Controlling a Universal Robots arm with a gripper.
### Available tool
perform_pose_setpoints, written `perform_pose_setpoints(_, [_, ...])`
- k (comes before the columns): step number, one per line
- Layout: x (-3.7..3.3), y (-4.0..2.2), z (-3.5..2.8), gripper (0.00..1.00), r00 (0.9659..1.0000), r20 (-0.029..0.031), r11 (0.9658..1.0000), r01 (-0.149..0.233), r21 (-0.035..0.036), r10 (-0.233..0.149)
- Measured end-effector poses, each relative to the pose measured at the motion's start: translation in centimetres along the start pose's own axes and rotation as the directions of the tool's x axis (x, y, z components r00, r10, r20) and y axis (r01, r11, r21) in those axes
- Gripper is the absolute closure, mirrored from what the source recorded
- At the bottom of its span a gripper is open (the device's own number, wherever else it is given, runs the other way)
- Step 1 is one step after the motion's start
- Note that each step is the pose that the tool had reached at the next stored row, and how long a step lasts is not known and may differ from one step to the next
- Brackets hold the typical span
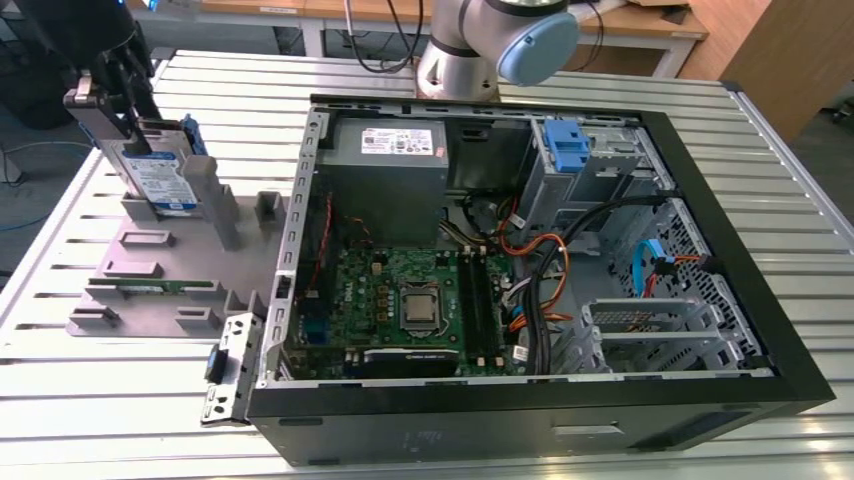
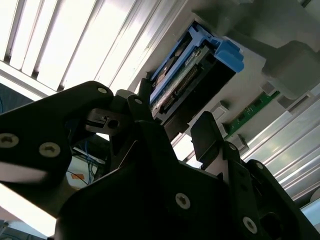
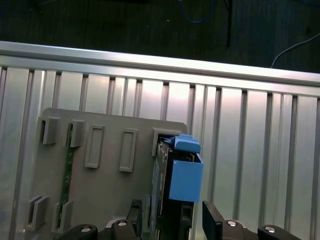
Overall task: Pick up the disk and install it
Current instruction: 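Pick up the disk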
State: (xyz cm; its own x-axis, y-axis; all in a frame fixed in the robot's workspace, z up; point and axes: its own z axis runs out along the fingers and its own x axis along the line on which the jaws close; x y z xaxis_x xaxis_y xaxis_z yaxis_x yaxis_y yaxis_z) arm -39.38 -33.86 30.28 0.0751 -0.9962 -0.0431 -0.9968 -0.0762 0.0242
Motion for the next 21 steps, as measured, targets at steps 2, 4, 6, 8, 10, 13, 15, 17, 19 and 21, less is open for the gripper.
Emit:
perform_pose_setpoints(2, [0.00, 0.00, 0.00, 0.41, 1.0000, -0.0001, 1.0000, 0.000, 0.0000, 0.000])
perform_pose_setpoints(4, [-0.01, 0.00, 0.01, 0.41, 1.0000, 0.0000, 1.0000, 0.000, 0.0001, 0.000])
perform_pose_setpoints(6, [-0.01, 0.00, 0.00, 0.41, 1.0000, -0.0001, 1.0000, 0.000, 0.0000, 0.000])
perform_pose_setpoints(8, [-0.01, 0.00, 0.01, 0.41, 1.0000, -0.0001, 1.0000, 0.000, 0.0000, 0.000])
perform_pose_setpoints(10, [-0.02, 0.00, 0.01, 0.42, 1.0000, 0.0000, 1.0000, 0.000, 0.0000, 0.000])
perform_pose_setpoints(13, [-0.02, 0.00, 0.01, 0.49, 1.0000, 0.0000, 1.0000, 0.000, 0.0000, 0.000])
perform_pose_setpoints(15, [-0.02, 0.00, 0.02, 0.49, 1.0000, 0.0000, 1.0000, 0.000, 0.0000, 0.000])
perform_pose_setpoints(17, [-0.02, 0.00, 0.02, 0.49, 1.0000, 0.0000, 1.0000, 0.000, 0.0000, 0.000])
perform_pose_setpoints(19, [-0.04, -0.03, 0.03, 0.49, 1.0000, 0.0000, 1.0000, 0.000, 0.0001, 0.000])
perform_pose_setpoints(21, [-0.06, -0.02, 0.03, 0.49, 1.0000, 0.0000, 1.0000, 0.000, 0.0000, 0.000])
